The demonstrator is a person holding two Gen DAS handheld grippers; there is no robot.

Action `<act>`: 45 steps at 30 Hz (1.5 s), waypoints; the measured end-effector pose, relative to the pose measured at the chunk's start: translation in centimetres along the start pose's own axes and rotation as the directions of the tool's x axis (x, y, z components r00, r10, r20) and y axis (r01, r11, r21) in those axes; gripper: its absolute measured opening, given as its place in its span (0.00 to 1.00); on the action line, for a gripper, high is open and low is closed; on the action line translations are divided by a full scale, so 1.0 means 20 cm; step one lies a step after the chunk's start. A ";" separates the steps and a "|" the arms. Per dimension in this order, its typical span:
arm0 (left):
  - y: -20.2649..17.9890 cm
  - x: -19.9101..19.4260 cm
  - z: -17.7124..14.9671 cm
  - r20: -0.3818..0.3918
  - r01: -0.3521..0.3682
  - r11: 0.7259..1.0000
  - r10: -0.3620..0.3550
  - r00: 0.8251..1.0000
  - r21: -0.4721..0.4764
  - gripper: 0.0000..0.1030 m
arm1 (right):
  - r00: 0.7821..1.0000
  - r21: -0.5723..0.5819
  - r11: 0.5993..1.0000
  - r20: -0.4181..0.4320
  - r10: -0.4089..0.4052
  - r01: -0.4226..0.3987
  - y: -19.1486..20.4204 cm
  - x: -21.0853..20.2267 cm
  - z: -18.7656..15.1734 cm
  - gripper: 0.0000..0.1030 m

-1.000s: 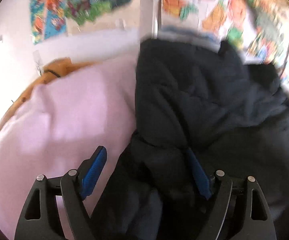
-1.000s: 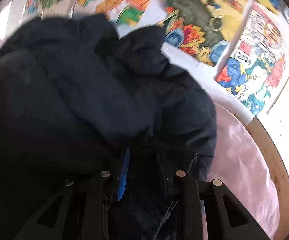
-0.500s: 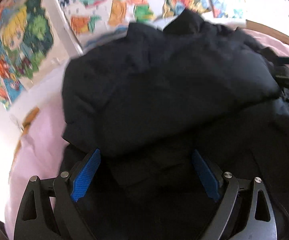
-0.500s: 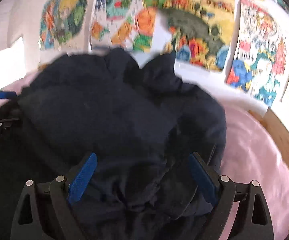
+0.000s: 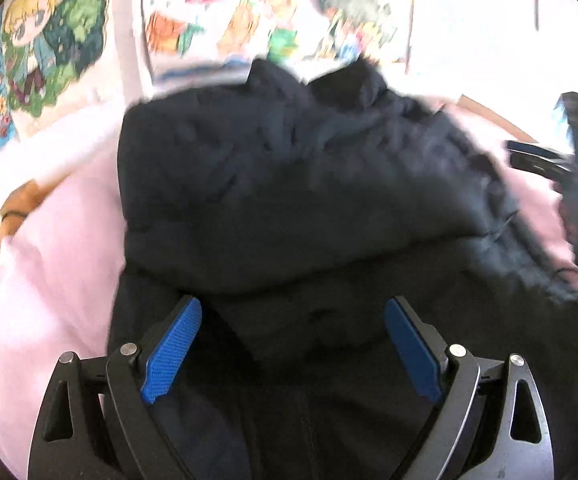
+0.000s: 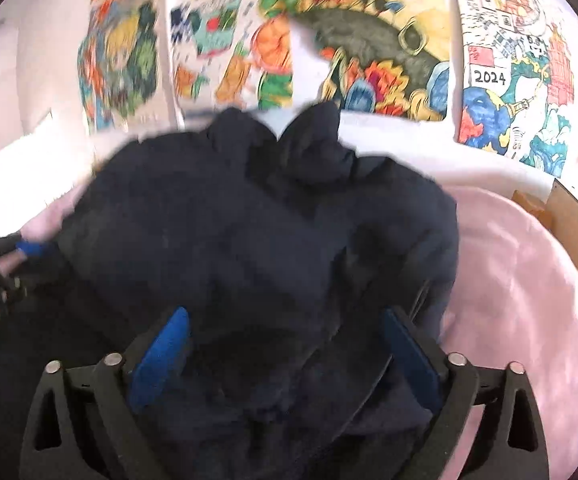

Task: Fold large clothes

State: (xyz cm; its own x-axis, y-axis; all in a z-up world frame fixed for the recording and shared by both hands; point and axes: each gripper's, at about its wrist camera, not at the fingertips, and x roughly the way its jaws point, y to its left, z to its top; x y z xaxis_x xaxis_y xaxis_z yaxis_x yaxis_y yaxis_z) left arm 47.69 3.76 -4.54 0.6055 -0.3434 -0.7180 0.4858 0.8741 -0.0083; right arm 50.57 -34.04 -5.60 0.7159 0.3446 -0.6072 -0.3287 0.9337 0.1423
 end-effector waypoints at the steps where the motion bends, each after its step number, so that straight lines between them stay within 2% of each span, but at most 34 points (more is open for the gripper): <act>1: 0.00 -0.04 0.03 0.025 0.008 1.000 -0.008 1.000 0.001 0.88 | 1.000 0.001 1.000 0.002 0.006 -0.006 -0.03 0.00 0.07 1.00; 3: 0.01 -0.07 0.11 0.057 -0.006 1.000 0.007 0.998 -0.010 0.88 | 1.000 0.003 1.000 -0.011 0.010 -0.010 -0.08 0.05 0.21 1.00; 5: 0.00 -0.05 0.21 0.069 -0.042 0.999 0.044 0.997 -0.030 0.88 | 1.000 0.055 0.999 -0.016 -0.002 0.003 -0.16 0.14 0.34 1.00; 11: 0.08 0.04 0.48 0.098 -0.111 0.990 0.119 0.988 -0.084 0.88 | 1.000 0.200 0.980 -0.016 0.001 0.002 -0.32 0.39 0.54 1.00; 14: 0.17 0.12 0.53 0.102 -0.116 0.987 0.127 0.987 -0.110 0.88 | 0.999 0.223 0.975 -0.043 0.006 0.004 -0.35 0.54 0.64 1.00; 17: 0.24 0.18 0.56 0.089 -0.101 0.984 0.115 0.989 -0.146 0.88 | 0.997 0.185 0.981 -0.058 -0.054 0.064 -0.32 0.66 0.72 1.00; 22: 0.32 0.24 0.56 0.077 -0.093 0.976 0.109 0.991 -0.195 0.88 | 0.994 0.174 0.980 -0.068 -0.081 0.092 -0.30 0.82 0.80 1.00; 24: 0.33 0.26 0.57 0.076 -0.093 0.977 0.109 0.991 -0.192 0.88 | 0.995 0.194 0.977 -0.067 -0.077 0.089 -0.31 0.85 0.82 0.90; 25: 0.33 0.26 0.58 0.078 -0.096 0.977 0.113 0.991 -0.189 0.88 | 0.997 0.214 0.975 -0.064 -0.053 0.065 -0.31 0.86 0.82 0.71; 26: 0.33 0.26 0.60 0.085 -0.099 0.978 0.116 0.990 -0.184 0.88 | 0.998 0.236 0.971 -0.061 -0.025 0.039 -0.32 0.87 0.82 0.47; 27: 0.33 0.26 0.61 0.092 -0.099 0.979 0.117 0.989 -0.180 0.88 | 0.998 0.247 0.968 -0.062 -0.021 0.035 -0.32 0.86 0.80 0.38; 29: 0.32 0.25 0.65 0.109 -0.104 0.980 0.123 0.986 -0.170 0.88 | 0.999 0.217 0.975 -0.034 -0.033 0.040 -0.29 0.83 0.78 0.28; 32: 0.31 0.23 0.67 0.135 -0.102 0.983 0.123 0.983 -0.152 0.88 | 1.000 0.165 0.986 0.026 -0.012 0.007 -0.23 0.73 0.75 0.22; 38: 0.25 0.17 0.70 0.207 -0.041 0.996 0.058 0.977 -0.084 0.88 | 0.993 -0.018 1.000 0.114 0.023 -0.021 -0.06 0.46 0.67 0.20; 45: 0.14 0.12 0.75 0.252 -0.035 0.999 0.035 0.967 -0.006 0.88 | 0.986 -0.130 0.991 0.158 0.061 -0.040 0.03 0.19 0.53 0.18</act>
State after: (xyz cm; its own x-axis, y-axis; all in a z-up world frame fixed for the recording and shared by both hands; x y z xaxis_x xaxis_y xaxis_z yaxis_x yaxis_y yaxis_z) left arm 59.96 0.27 4.08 0.7614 -0.3876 -0.5196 0.4605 0.8876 0.0128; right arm 59.69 -31.07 0.44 0.7831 0.4119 -0.4660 -0.4343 0.8985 0.0643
